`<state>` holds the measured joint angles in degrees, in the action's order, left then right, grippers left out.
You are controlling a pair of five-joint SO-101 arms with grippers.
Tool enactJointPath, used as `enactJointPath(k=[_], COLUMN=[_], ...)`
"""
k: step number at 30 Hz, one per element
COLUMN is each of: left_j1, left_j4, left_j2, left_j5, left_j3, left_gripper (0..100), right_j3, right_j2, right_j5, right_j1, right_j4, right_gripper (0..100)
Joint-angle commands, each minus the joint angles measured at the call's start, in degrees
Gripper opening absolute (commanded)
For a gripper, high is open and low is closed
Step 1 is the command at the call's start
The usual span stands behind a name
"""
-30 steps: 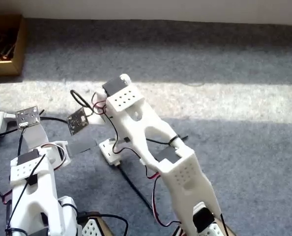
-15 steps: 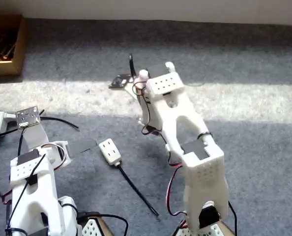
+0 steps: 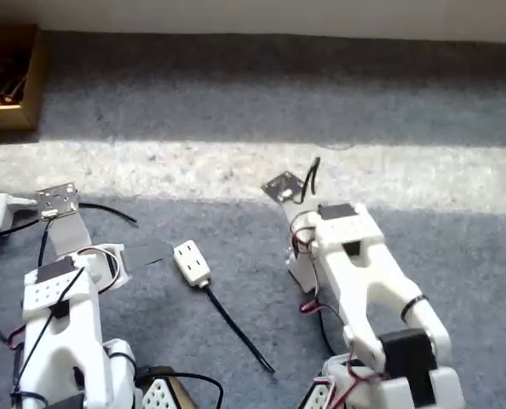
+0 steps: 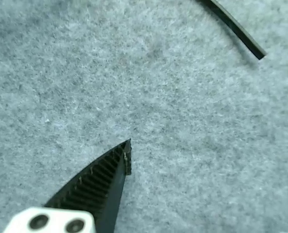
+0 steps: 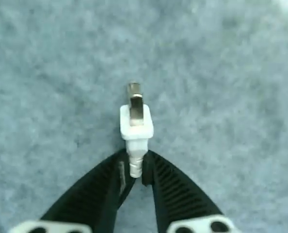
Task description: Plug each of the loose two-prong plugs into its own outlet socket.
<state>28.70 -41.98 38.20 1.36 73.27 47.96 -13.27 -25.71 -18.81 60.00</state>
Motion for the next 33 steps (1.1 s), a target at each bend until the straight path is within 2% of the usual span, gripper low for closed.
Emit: enactJointPath(k=[1,3,6,10,13,15,17,24,30,33], left_j1=[-0.66,-1.80,-6.90,-17.71,-23.43,-25.54,-26.68,-32.57,-40.13,-42.95], left_j4=[0.35,-0.09,-9.05,-23.74,-30.07,-31.56,-31.65,-31.56,-31.38,-27.52], left_j2=[0.13,0.22,0.13,0.13,0.13,0.04,-0.40,-9.89,-21.05,-25.19], left_j5=[0.26,0.26,0.26,0.18,3.08,9.32,12.40,13.19,17.67,17.67], left_j3=[-0.75,-2.24,-7.60,-18.86,-23.78,-23.69,-22.20,-18.51,-18.59,-19.65], left_gripper=[62,62,62,62,61,61,61,61,61,61], right_j3=[8.57,9.01,9.36,12.88,15.52,16.75,17.54,19.82,19.82,19.82], right_j2=[-17.36,-22.37,-27.74,-32.57,-34.86,-36.00,-37.14,-38.73,-38.90,-38.90], right_j5=[0.79,0.26,0.26,0.70,0.26,0.18,0.00,-2.11,-2.11,-2.11], right_j1=[3.47,6.73,9.27,9.45,11.03,14.64,17.36,19.56,19.56,19.56], right_j4=[2.07,6.02,9.63,10.33,10.86,10.24,10.24,9.89,9.89,9.89], right_gripper=[18.3,28.9,39.7,41.0,41.0,41.0,41.0,41.0,41.0,41.0])
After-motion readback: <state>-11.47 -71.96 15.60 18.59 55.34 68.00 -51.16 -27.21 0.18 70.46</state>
